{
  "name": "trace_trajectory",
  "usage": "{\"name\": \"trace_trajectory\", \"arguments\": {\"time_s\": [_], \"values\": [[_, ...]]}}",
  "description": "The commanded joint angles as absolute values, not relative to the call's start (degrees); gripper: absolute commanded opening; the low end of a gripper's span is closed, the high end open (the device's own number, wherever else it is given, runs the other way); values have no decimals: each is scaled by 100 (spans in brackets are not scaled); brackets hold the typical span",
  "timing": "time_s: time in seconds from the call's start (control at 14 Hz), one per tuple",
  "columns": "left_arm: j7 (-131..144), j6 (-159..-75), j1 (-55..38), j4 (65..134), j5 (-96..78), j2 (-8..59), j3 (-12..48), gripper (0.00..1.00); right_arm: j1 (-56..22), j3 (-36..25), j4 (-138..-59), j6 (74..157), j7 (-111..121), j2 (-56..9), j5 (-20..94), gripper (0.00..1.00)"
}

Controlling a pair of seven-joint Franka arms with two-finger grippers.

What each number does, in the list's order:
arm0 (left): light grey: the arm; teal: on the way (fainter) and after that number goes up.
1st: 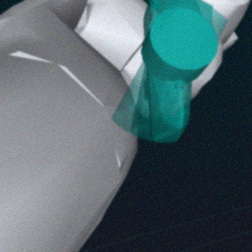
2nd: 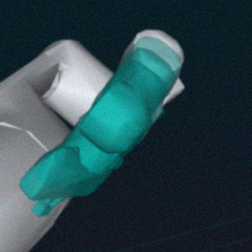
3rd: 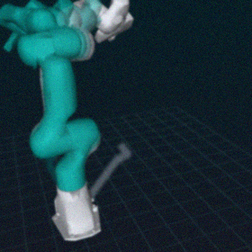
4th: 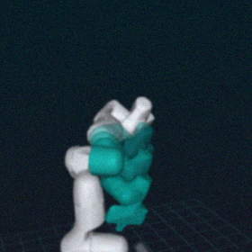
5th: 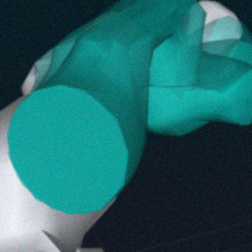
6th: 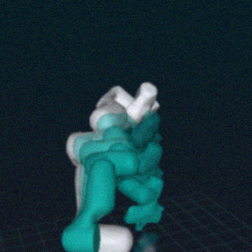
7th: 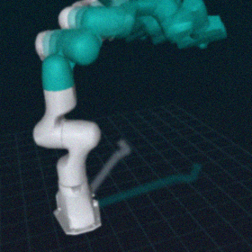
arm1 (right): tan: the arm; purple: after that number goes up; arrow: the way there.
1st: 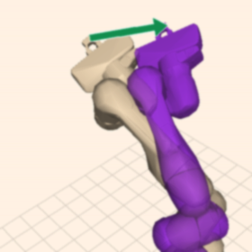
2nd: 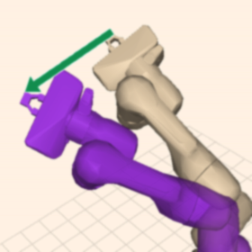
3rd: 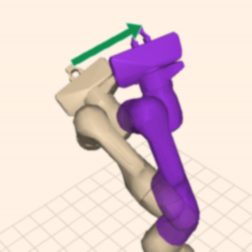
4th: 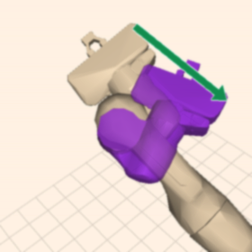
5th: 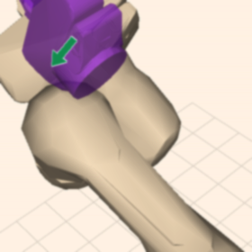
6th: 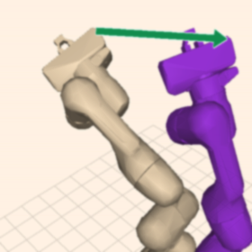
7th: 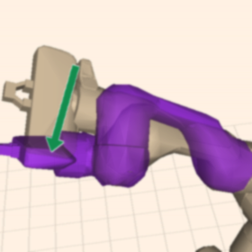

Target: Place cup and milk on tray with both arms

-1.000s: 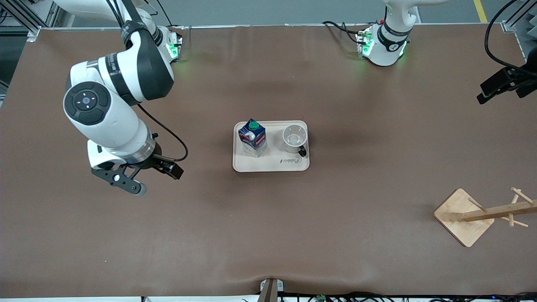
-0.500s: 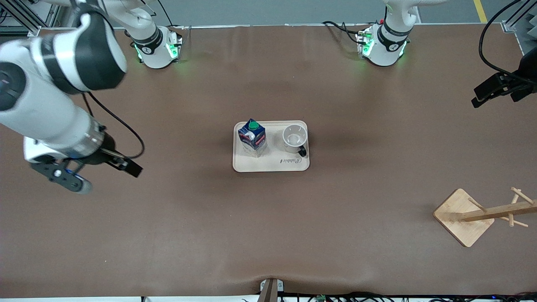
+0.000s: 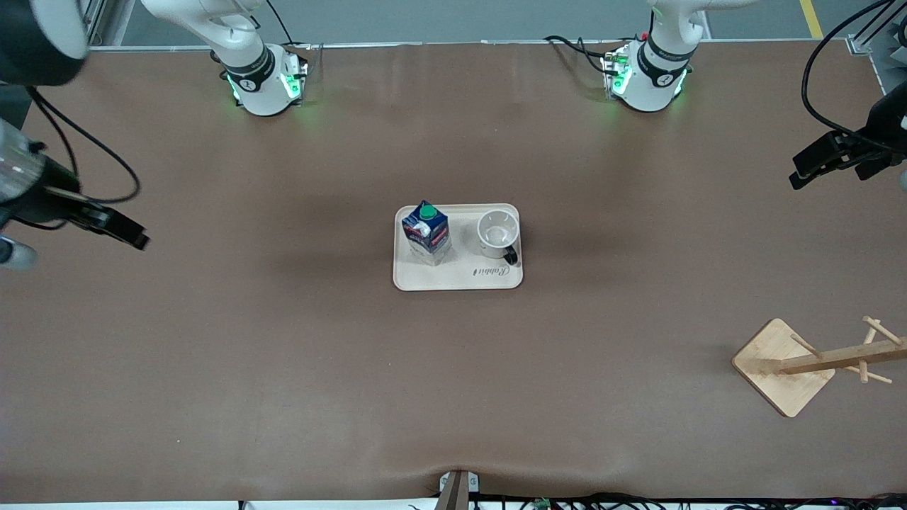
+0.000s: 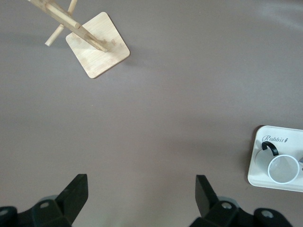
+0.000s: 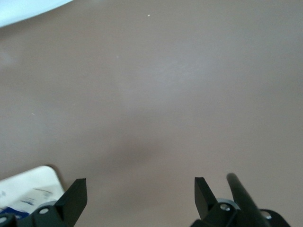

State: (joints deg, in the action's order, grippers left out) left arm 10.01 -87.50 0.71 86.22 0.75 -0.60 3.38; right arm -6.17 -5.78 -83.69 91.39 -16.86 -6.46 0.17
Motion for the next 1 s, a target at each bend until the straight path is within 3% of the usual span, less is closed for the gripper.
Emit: {"name": "trace_trajectory", "arguments": {"time_s": [0.0,0.36,0.43,0.93], "values": [[1037,-8789,53,8622,193,-79,396,100,24,-483,-8737,9167,-312,-255,70,100],[1037,-8745,61,8622,185,-106,448,100,150,-483,-8007,9010,193,-395,-237,100],[1037,-8745,62,8622,185,-97,466,100,202,-483,-8268,8678,211,-308,-150,100],[1046,-8877,53,8578,149,-9,466,100,272,-457,-9193,8983,448,334,53,100]]}}
